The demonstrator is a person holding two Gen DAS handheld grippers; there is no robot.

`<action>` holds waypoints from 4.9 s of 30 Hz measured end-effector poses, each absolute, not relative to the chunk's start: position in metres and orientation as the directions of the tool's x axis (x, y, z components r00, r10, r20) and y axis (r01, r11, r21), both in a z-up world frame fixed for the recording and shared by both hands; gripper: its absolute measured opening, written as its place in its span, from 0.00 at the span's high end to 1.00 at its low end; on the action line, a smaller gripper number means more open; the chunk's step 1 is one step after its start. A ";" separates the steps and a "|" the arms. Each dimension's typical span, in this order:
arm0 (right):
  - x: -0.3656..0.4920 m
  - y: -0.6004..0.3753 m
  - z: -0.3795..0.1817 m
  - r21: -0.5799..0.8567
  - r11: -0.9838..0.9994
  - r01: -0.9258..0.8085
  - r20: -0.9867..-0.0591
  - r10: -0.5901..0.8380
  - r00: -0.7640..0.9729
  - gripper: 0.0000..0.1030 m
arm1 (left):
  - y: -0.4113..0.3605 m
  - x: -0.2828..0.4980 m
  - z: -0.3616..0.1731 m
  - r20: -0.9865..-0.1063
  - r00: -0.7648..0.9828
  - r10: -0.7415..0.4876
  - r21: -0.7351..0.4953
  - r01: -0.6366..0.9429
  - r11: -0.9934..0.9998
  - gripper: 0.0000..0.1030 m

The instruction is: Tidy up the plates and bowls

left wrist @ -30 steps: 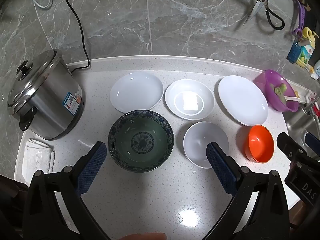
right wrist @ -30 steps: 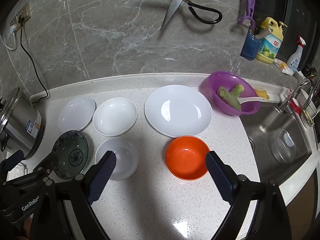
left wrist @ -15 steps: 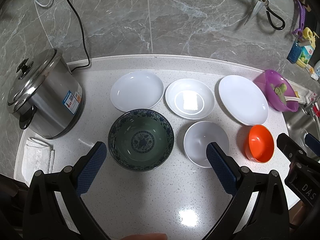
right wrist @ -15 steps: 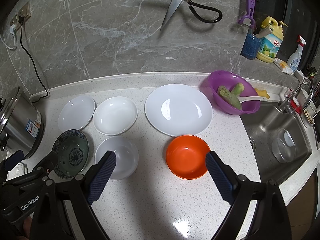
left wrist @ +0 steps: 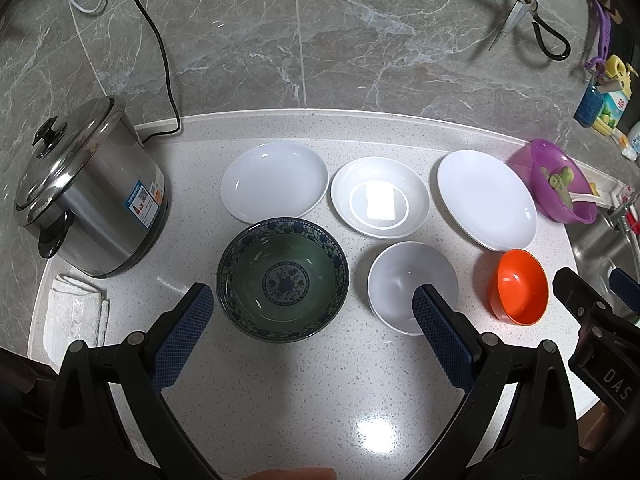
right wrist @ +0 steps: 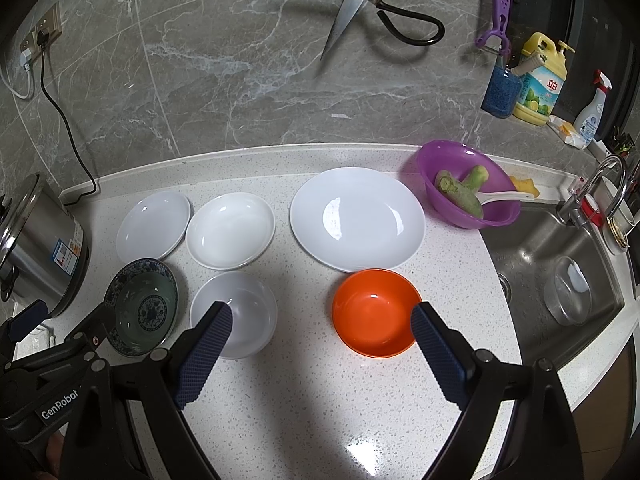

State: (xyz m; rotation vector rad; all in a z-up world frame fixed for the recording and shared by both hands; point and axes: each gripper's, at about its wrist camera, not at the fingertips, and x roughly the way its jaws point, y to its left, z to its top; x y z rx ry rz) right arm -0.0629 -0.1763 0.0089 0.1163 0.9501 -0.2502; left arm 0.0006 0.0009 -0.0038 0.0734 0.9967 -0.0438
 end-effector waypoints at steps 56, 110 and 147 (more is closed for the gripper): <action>-0.061 -0.177 0.005 -0.011 0.965 0.263 -0.821 -0.159 0.549 0.10 | 0.003 0.001 -0.016 -0.848 0.530 -0.006 0.040 0.076 0.996 0.02; 0.048 -0.461 -0.173 0.700 0.610 0.371 -0.675 0.396 0.622 0.34 | -0.255 0.325 -0.172 -0.953 -0.085 -0.290 -0.262 0.709 0.655 0.40; 0.061 -0.469 -0.187 0.673 0.621 0.403 -0.719 0.420 0.553 0.87 | -0.245 0.335 -0.210 -0.948 -0.162 -0.273 -0.307 0.692 0.654 0.82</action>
